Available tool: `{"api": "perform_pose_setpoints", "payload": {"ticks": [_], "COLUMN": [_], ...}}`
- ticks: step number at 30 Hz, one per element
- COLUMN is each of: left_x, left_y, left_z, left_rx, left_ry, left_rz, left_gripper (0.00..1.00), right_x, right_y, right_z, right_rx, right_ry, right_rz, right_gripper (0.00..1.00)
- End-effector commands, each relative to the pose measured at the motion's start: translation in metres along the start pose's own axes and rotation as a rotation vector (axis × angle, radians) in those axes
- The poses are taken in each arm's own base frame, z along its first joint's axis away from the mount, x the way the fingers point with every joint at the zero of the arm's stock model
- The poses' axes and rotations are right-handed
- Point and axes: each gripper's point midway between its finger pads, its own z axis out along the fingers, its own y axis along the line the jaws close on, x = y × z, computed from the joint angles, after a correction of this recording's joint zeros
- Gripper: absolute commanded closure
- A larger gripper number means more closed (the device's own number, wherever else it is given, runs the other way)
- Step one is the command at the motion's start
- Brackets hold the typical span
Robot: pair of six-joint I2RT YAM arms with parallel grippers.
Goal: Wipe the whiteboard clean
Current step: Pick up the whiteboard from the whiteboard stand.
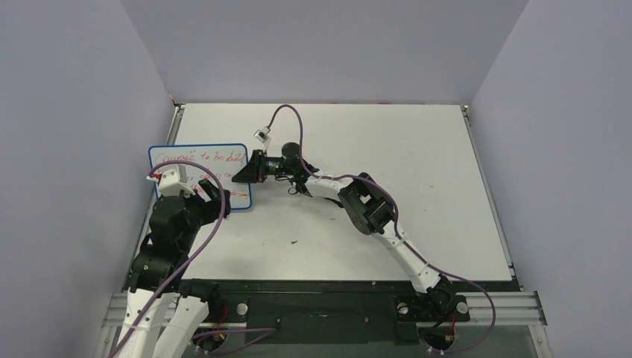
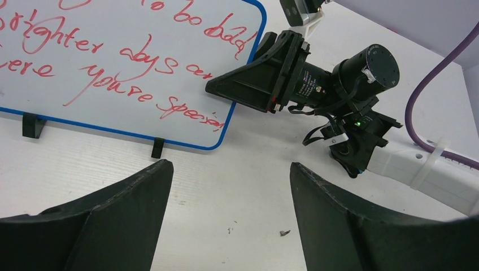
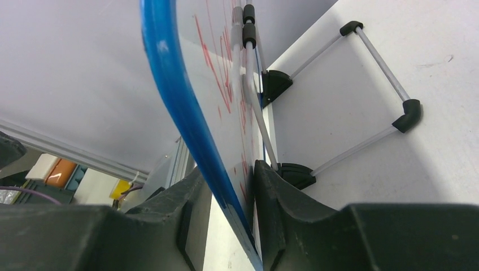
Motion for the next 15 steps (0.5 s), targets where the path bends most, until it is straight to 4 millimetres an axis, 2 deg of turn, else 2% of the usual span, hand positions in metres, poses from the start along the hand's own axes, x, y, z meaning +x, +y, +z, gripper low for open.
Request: {"api": "perform_pose_setpoints", "payload": {"ticks": [1,2,4,5,8,10,15], "left_x": [-0.02,-0.02,-0.02,-0.021,-0.023,-0.027,-0.034], "left_y": [-0.007,-0.007,-0.007,-0.007,-0.007,-0.008,-0.009], "left_z": [-0.01,-0.01,-0.011,-0.011,-0.014,-0.017,-0.024], "left_rx": [0.02,0.019,0.019,0.019,0.02,0.019,0.027], "left_ry": [-0.053,-0.052,-0.053,-0.055,-0.06,-0.068,-0.087], "left_rz": [-0.001,-0.001,-0.001,-0.001,0.001,0.002,0.003], "left_gripper": [0.27,0.27,0.27,0.27,0.27,0.27,0.27], "right_x": [0.003,0.004,0.004,0.004,-0.007,-0.025,-0.086], "right_y": [0.0,-0.001,-0.001,-0.002,0.014,0.033,0.091], "right_z": [0.005,0.006,0.006,0.006,0.006,0.004,-0.008], "right_rx": [-0.006,-0.001,0.0,-0.003,-0.048,-0.095,-0.17], "right_ry": [-0.004,0.001,0.006,0.01,-0.009,-0.042,-0.12], "right_rz": [-0.059,-0.056,-0.061,-0.06,-0.069,-0.065,-0.074], "right_gripper": [0.74,0.76,0.97,1.0,1.0,1.0,1.0]}}
